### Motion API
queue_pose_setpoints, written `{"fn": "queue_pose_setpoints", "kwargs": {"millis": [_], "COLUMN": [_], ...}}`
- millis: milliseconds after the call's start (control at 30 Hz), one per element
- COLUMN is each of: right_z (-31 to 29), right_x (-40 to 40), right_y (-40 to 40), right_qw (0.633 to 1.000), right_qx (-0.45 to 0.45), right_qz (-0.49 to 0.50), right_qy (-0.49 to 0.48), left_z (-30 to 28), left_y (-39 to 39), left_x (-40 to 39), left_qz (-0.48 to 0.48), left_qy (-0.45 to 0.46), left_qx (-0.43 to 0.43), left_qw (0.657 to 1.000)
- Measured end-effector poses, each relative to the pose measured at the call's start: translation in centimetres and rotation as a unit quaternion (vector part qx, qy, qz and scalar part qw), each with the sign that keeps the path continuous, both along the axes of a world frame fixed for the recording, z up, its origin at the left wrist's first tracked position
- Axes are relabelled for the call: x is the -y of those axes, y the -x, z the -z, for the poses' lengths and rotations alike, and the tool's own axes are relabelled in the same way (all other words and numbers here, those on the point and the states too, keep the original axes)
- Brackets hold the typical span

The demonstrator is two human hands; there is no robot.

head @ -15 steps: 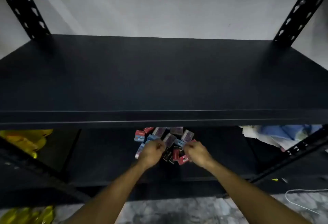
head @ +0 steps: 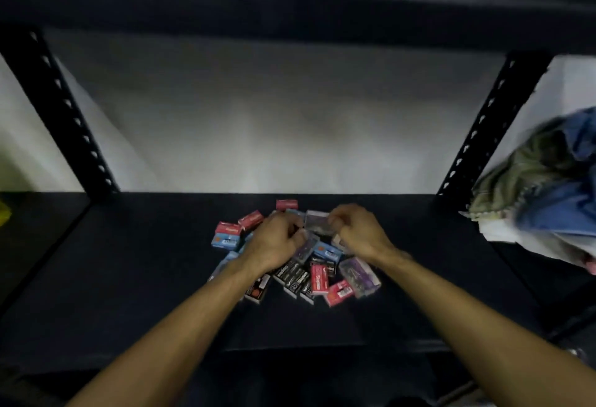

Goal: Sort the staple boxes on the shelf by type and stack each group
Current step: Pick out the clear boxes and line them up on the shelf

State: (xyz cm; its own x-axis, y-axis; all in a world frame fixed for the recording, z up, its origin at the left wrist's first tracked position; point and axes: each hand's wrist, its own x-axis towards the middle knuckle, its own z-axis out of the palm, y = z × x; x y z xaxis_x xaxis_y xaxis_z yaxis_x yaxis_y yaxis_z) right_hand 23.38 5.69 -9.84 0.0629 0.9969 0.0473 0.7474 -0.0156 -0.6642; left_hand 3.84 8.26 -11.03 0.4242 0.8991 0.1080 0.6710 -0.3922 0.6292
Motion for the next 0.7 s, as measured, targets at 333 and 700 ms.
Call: {"fn": "queue_pose_setpoints", "kwargs": {"millis": [333, 700], "right_z": [4.0, 1.4], "right_x": [-2.6, -1.5], "right_y": [-1.7, -3.7], "right_qw": [0.997, 0.976], "right_qx": [0.072, 0.073], "right_qz": [0.01, -0.087], "right_qy": [-0.015, 0.187], "left_z": [3.6, 2.7], "left_y": [-1.7, -2.7], "left_x": [-2.1, -1.6], "left_qz": [0.024, 0.009], "left_qy": [-0.107, -0.081], "left_qx": [-0.161, -0.186], "left_qw": [0.981, 0.979]}}
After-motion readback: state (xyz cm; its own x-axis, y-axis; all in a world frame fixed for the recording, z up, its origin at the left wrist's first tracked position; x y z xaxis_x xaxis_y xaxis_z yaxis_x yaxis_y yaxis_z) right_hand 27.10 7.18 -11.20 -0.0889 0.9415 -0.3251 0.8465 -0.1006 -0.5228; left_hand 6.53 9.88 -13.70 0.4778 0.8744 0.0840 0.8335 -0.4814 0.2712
